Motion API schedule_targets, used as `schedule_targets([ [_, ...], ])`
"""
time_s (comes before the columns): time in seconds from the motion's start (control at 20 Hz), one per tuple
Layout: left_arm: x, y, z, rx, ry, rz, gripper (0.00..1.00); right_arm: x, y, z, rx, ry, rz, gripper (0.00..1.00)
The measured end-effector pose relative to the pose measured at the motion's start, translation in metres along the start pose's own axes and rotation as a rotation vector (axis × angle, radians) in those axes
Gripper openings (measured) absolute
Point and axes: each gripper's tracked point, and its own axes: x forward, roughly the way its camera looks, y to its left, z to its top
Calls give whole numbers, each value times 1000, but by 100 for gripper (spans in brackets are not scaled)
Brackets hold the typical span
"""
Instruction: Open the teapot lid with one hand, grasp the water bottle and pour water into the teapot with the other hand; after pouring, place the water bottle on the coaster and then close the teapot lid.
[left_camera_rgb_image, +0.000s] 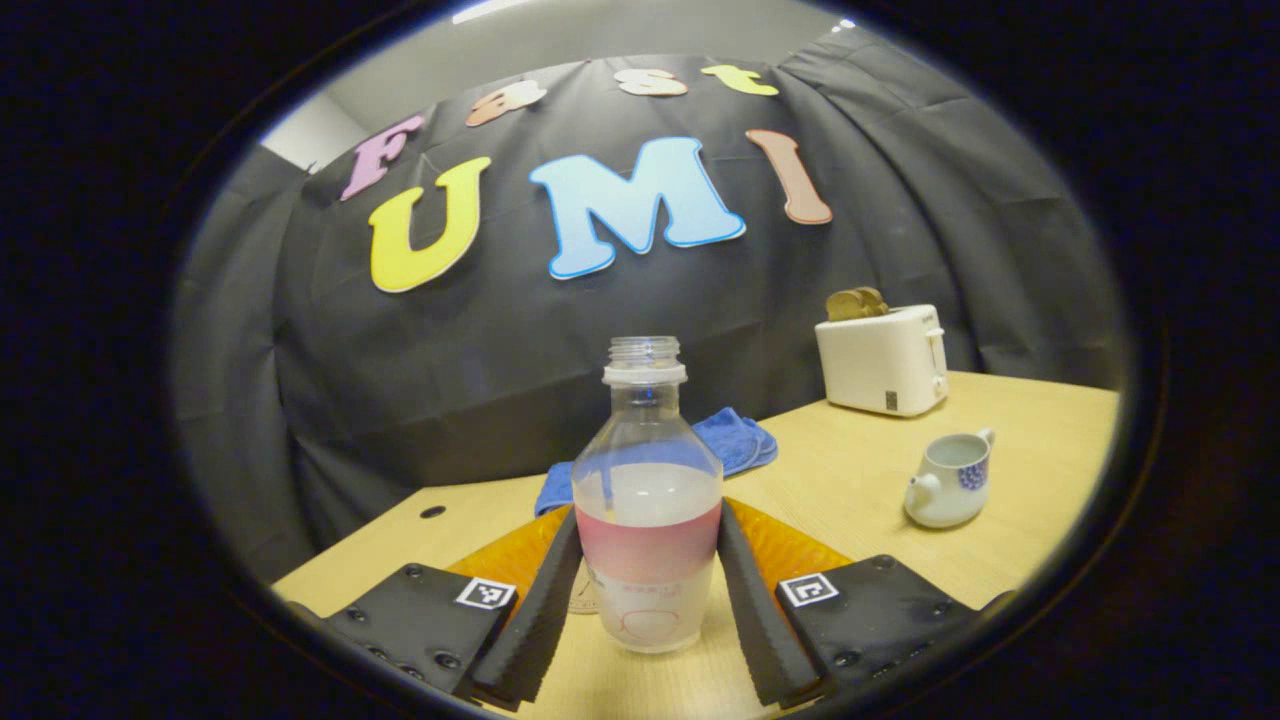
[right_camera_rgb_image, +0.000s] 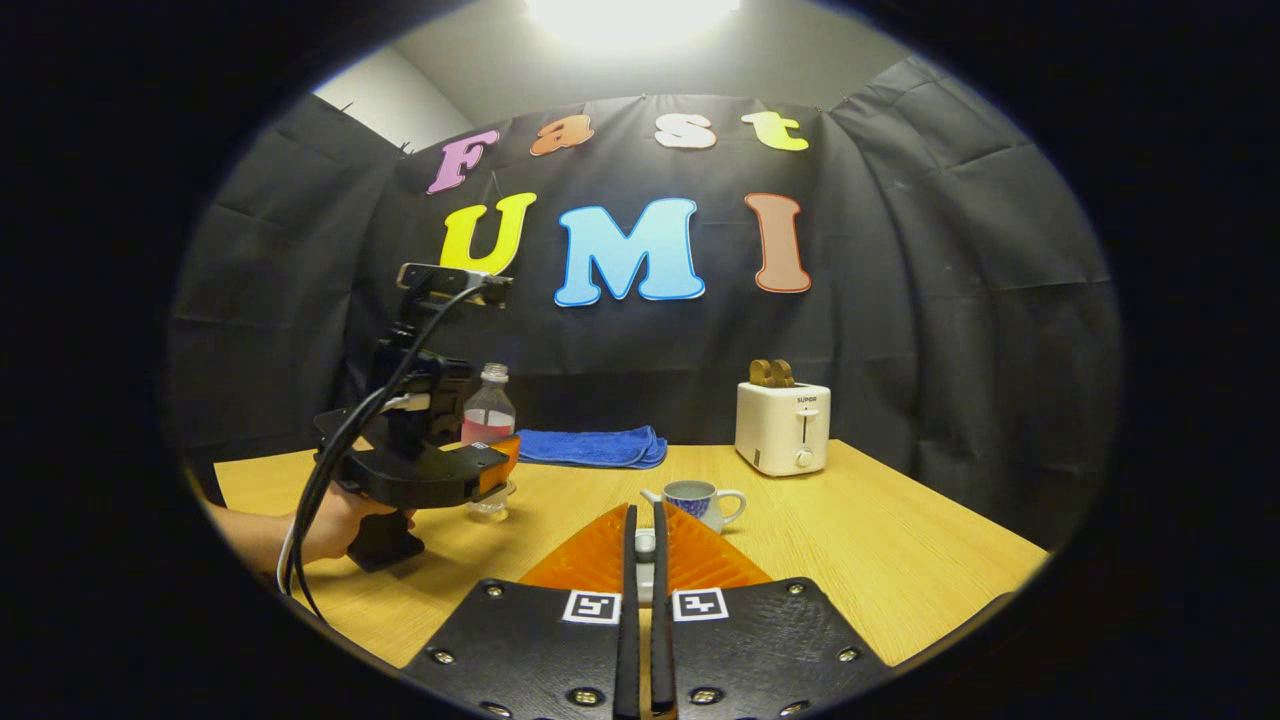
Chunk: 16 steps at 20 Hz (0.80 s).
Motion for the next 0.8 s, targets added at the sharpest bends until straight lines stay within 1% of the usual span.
schedule_targets([
  [0.1,2,-15,-1,56,6,-33,86,-13,2,-12,-3,16,0,4],
  [0.2,3,-27,-3,123,11,-49,86,-21,-1,-21,-1,32,-12,5],
  [0.3,4,-38,-1,197,5,-46,86,-29,-7,-18,-4,11,-36,5],
  [0.4,5,-52,4,289,-12,-49,86,-35,-7,-23,13,5,-43,4],
  [0.5,3,-63,5,329,-20,-62,86,-38,-12,-22,14,1,-56,5],
  [0.8,4,-86,12,513,-34,-62,87,-57,-12,-27,45,6,-51,4],
])
